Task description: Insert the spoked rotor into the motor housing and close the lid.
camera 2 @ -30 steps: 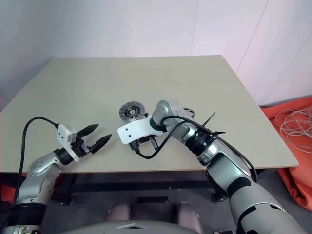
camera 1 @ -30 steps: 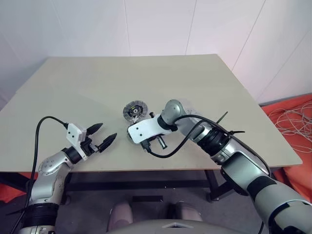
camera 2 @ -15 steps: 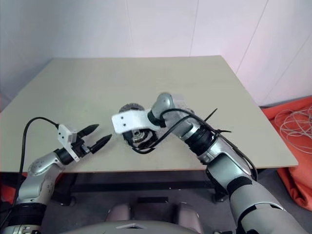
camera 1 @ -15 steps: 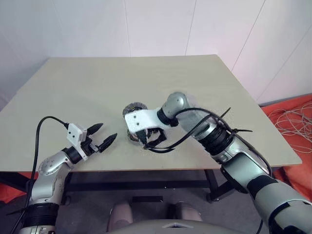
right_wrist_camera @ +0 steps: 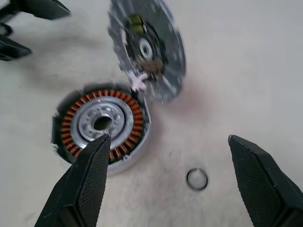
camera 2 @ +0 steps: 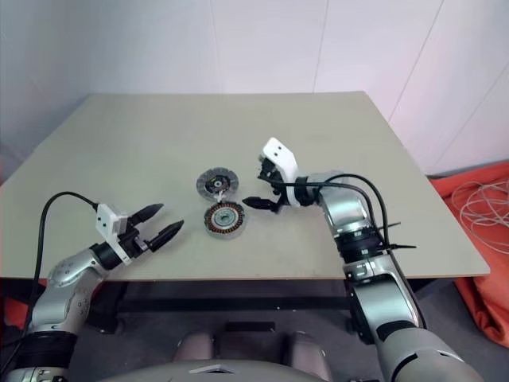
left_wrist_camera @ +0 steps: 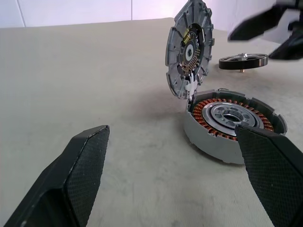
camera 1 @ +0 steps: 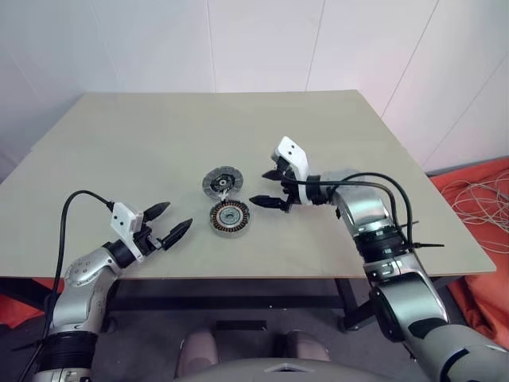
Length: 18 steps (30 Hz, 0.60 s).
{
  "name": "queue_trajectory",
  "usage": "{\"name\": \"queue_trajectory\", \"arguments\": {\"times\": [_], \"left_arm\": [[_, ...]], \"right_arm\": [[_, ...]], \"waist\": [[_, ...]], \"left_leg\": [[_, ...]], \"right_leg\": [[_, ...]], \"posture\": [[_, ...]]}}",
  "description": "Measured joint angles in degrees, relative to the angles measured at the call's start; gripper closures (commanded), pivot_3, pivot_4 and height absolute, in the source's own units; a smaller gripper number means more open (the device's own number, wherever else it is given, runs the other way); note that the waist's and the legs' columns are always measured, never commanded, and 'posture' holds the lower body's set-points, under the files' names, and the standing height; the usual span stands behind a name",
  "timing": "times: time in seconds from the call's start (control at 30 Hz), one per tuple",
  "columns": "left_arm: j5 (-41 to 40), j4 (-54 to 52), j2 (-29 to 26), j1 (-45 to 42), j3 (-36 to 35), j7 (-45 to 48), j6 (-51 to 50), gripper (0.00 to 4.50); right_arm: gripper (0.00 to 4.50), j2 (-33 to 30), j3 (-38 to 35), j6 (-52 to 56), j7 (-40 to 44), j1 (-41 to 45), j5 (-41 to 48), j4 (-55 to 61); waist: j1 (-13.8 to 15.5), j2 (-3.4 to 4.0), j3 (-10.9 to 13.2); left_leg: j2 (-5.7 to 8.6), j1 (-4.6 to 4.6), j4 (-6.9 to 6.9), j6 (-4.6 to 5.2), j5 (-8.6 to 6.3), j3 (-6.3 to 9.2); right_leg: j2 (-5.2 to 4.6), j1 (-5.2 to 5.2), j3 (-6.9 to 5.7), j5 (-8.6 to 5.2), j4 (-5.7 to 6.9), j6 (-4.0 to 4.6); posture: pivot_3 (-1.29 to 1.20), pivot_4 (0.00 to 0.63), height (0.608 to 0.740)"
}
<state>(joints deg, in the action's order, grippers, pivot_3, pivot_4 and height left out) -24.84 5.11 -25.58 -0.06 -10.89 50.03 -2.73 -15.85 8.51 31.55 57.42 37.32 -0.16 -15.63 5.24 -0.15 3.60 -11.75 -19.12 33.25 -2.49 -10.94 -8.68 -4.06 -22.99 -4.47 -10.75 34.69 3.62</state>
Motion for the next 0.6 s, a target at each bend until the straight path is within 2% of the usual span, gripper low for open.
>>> {"name": "queue_trajectory", "arguments": {"times": [0.27,0.6], "left_arm": [[-0.12,0.07,-0.22,-0.09,-0.01,0.43,-0.16,0.0],[-0.29,0.06,-0.39,-0.1,-0.07,0.45,-0.25,0.0]], "right_arm": [[0.03,1.59,-0.02,-4.94,-9.03,-0.64,0.14,-6.63],[0.03,1.61,1.5,-11.31,-11.7,-0.63,-0.64,-14.91]], "waist": [[0.06,0.0,0.0],[0.05,0.0,0.0]], "left_leg": [[0.02,0.02,0.03,0.0,0.0,0.0],[0.01,0.0,0.03,0.0,0.0,0.0]], "right_leg": [[-0.01,0.04,0.0,-0.01,-0.04,-0.01],[-0.01,0.03,0.0,0.0,-0.04,-0.01]], "posture": [[0.0,0.0,0.74],[0.0,0.0,0.74]]}}
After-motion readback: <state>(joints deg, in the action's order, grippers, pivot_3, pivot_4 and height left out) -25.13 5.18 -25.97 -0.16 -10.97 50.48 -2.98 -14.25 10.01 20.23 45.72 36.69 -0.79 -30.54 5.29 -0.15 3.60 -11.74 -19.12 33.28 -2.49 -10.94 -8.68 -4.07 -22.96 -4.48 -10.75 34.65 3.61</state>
